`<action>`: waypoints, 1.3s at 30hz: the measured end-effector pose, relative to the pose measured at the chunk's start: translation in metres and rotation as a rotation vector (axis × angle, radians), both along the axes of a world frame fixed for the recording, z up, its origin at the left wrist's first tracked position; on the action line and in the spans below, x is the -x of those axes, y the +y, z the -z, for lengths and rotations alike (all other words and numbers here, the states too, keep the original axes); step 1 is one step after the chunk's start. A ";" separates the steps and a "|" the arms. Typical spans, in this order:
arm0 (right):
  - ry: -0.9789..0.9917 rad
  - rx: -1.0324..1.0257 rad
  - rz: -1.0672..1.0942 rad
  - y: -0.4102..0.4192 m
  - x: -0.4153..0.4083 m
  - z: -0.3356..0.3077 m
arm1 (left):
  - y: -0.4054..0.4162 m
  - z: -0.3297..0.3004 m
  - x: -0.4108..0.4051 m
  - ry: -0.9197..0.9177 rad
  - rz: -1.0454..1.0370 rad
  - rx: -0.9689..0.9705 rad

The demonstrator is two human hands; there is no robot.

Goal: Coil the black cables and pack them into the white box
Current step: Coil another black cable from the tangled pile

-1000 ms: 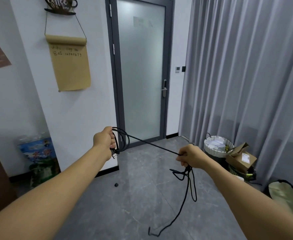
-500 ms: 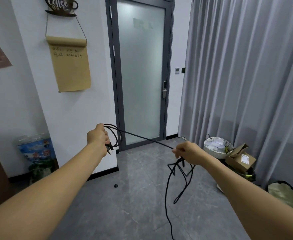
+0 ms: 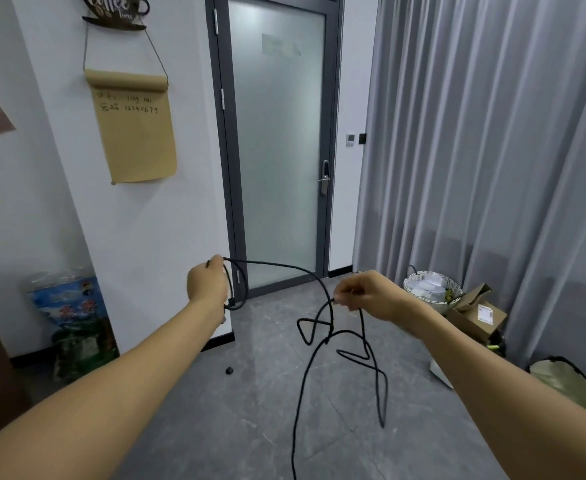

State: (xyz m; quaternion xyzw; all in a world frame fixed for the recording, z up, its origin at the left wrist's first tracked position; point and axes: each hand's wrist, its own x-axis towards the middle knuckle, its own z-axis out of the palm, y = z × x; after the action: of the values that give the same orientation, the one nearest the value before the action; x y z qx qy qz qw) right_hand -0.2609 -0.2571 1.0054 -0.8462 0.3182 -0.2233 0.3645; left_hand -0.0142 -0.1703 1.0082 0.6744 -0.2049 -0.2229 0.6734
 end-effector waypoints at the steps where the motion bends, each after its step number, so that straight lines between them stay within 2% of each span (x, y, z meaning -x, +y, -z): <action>1: -0.033 -0.014 -0.023 0.003 -0.005 -0.004 | -0.001 0.001 0.008 -0.052 0.041 -0.015; 5: -0.149 -0.039 -0.022 0.008 -0.023 -0.013 | 0.000 0.002 0.033 -0.328 0.258 -0.143; 7: -0.097 0.000 -0.016 0.009 -0.028 -0.018 | 0.002 0.001 0.040 -0.435 0.339 -0.173; 11: 0.001 0.080 -0.019 0.013 -0.033 -0.018 | 0.005 0.004 0.045 -0.549 0.489 -0.111; 17: -0.088 0.066 0.002 0.013 -0.039 -0.019 | 0.008 0.009 0.048 -0.672 0.763 -0.210; 23: -0.130 0.019 -0.028 0.020 -0.048 -0.025 | 0.009 0.007 0.053 -1.129 0.834 -0.423; 25: -0.146 0.045 0.012 0.020 -0.051 -0.024 | 0.011 0.007 0.054 -1.085 0.903 -0.390; 28: -0.242 0.038 0.076 0.019 -0.050 -0.022 | 0.015 0.004 0.051 -0.778 1.058 -0.257; 30: -0.300 0.013 0.083 0.019 -0.049 -0.020 | 0.018 0.003 0.053 -0.620 1.088 -0.163; 34: -0.315 0.071 0.117 0.018 -0.054 -0.010 | 0.019 0.004 0.055 -0.468 0.968 -0.021; 37: -0.214 0.296 0.215 0.018 -0.058 -0.006 | 0.016 0.007 0.049 -0.413 0.870 -0.013; 39: -0.238 0.402 0.186 0.023 -0.059 -0.007 | 0.013 0.008 0.044 -0.382 0.821 -0.026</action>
State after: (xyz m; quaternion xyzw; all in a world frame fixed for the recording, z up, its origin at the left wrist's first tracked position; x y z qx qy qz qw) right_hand -0.2022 -0.2344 1.0129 -0.8366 0.2985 -0.4127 0.2015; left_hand -0.0586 -0.1574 1.0004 0.5747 -0.5730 -0.3457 0.4710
